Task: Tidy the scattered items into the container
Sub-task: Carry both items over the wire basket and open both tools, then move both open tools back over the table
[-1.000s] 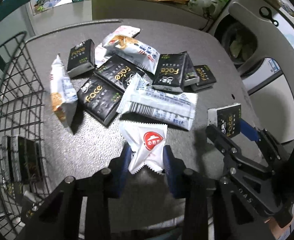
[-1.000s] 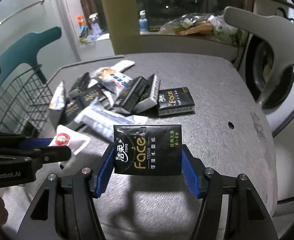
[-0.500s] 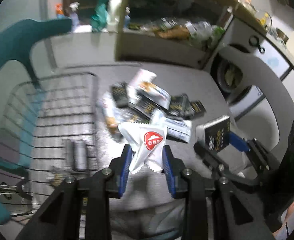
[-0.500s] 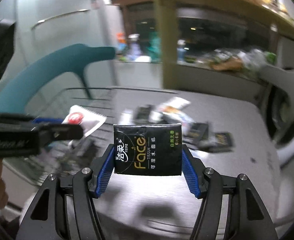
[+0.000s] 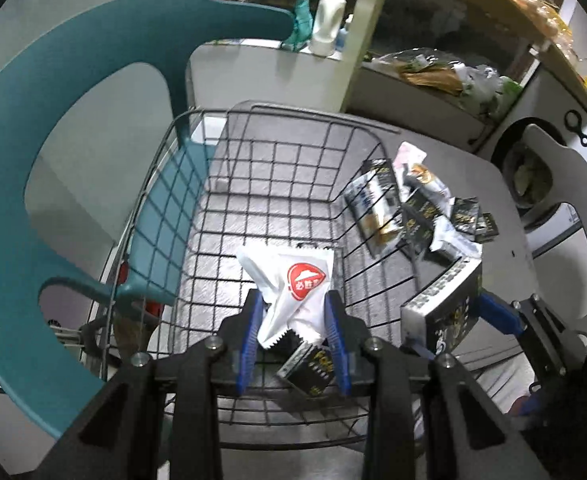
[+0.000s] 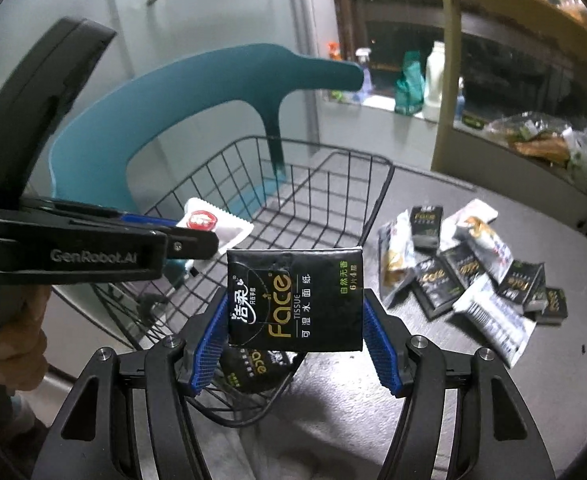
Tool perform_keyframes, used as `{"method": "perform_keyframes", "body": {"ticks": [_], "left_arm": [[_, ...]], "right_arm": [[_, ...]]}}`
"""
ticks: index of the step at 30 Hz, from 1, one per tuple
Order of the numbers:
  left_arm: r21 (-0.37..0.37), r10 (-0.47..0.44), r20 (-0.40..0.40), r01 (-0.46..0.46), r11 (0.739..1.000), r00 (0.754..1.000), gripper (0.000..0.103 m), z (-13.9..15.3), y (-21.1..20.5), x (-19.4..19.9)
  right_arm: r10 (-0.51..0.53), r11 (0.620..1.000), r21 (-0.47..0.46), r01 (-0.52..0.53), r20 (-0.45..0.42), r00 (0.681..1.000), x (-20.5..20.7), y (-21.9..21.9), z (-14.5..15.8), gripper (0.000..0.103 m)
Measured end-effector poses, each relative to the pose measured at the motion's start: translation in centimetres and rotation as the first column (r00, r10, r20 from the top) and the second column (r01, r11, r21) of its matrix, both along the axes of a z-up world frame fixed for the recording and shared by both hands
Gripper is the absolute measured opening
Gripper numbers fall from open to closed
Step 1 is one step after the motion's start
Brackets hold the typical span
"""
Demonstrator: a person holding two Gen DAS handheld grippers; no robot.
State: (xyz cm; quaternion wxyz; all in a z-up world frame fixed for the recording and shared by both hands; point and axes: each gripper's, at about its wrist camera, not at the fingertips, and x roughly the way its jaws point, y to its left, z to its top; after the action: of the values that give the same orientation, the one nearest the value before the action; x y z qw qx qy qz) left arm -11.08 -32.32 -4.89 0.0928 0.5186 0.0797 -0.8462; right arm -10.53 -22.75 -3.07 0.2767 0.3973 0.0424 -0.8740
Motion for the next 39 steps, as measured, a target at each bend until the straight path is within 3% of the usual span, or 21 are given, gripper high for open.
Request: {"method": "perform_keyframes", "body": {"ticks": [2,5,7,17,21,24,29,33,39], "left_arm": [[0.009,0.001,0.007,-0.001,1.0,1.0,0.037,-0.3,-0.2,0.0],[0.037,-0.005,-0.009,0.005,0.999,1.0,0.054,-0.2,-0.3,0.2],[0.018,-0.011,-0.022,0.011,1.0,1.0,0.063,0.1,0.1,0.4],[0.05,-0.042,-0.042,0.044,0.998,0.998,0.063,1.1,2.4,-0.2],[0.059,-0.098,-0.063,0.102,0.993,0.993,0.063,2.0,5.8,-1.4],[0.071,-0.16,-0.067,0.164,0.984,0.985,0.063,1.9,9.2,-2.6],[0.09,-0.247,-0.017,0.248,0.965,0.969,0.063,-0.7,14.3,-4.5],[0.134,-0.26,0.04,0.252,0.958,0.965,0.063,-4.2,16.5,-5.3],[0.122,-0.238,0.119,0.224,0.967,0.964,0.063,-8.9,18.0,-7.3]], "right_arm": [[-0.005,1.0,0.005,0.005,-0.01,1.0,0.2,0.2,0.0,0.065],[-0.013,1.0,0.004,0.013,-0.016,1.0,-0.1,1.0,0.0,0.067],[-0.026,1.0,0.001,0.026,-0.018,0.999,-0.4,1.6,0.1,0.067],[-0.168,0.986,-0.009,0.168,-0.068,0.983,-1.0,8.1,2.4,0.067],[-0.29,0.956,0.015,0.292,-0.075,0.954,-1.9,13.4,2.5,0.067],[-0.338,0.939,0.047,0.341,-0.051,0.94,-2.3,16.4,0.9,0.067],[-0.372,0.924,0.102,0.369,0.01,0.928,-2.7,19.7,-2.9,0.067],[-0.399,0.911,0.121,0.393,0.029,0.916,-3.5,21.5,-5.3,0.067],[-0.448,0.889,0.12,0.442,0.027,0.894,-7.1,23.6,-8.0,0.067]]}}
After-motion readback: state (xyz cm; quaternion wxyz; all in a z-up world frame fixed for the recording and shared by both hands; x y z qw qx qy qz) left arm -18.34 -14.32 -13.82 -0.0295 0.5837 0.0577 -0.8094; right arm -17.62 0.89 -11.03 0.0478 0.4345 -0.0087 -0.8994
